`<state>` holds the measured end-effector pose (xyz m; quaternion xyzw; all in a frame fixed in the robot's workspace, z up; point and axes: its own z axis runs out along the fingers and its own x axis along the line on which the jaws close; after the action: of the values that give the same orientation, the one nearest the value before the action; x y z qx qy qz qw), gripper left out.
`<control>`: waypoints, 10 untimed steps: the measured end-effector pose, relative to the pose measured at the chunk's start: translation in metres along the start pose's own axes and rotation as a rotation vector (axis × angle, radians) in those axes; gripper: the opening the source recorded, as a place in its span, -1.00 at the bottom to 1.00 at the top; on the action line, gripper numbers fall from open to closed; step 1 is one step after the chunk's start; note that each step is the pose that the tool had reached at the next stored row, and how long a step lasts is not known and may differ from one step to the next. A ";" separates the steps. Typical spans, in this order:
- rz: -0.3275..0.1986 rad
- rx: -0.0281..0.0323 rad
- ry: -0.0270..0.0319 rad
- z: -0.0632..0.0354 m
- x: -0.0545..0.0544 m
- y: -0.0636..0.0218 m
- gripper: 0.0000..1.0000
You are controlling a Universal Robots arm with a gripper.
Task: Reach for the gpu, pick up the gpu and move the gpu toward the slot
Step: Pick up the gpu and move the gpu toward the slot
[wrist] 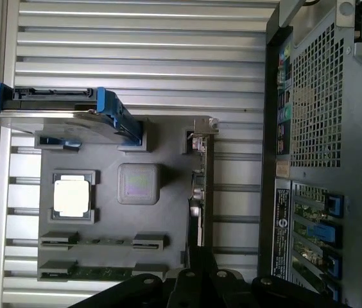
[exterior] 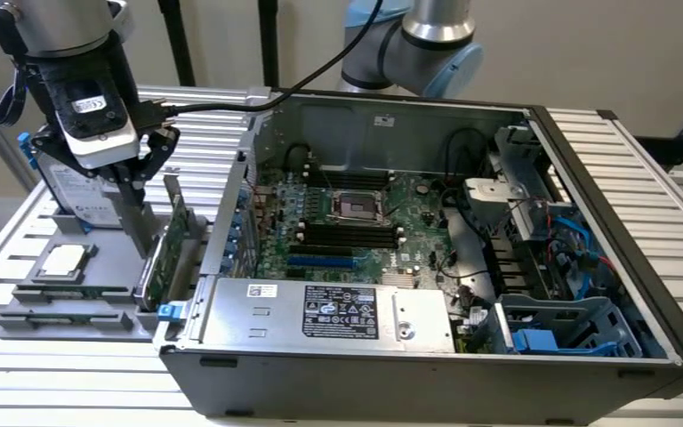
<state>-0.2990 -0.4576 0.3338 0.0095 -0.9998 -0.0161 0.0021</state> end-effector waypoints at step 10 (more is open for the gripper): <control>0.000 0.0000 0.0000 0.0000 0.000 0.0000 -0.76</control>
<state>-0.2989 -0.4576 0.3338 0.0095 -0.9998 -0.0161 0.0020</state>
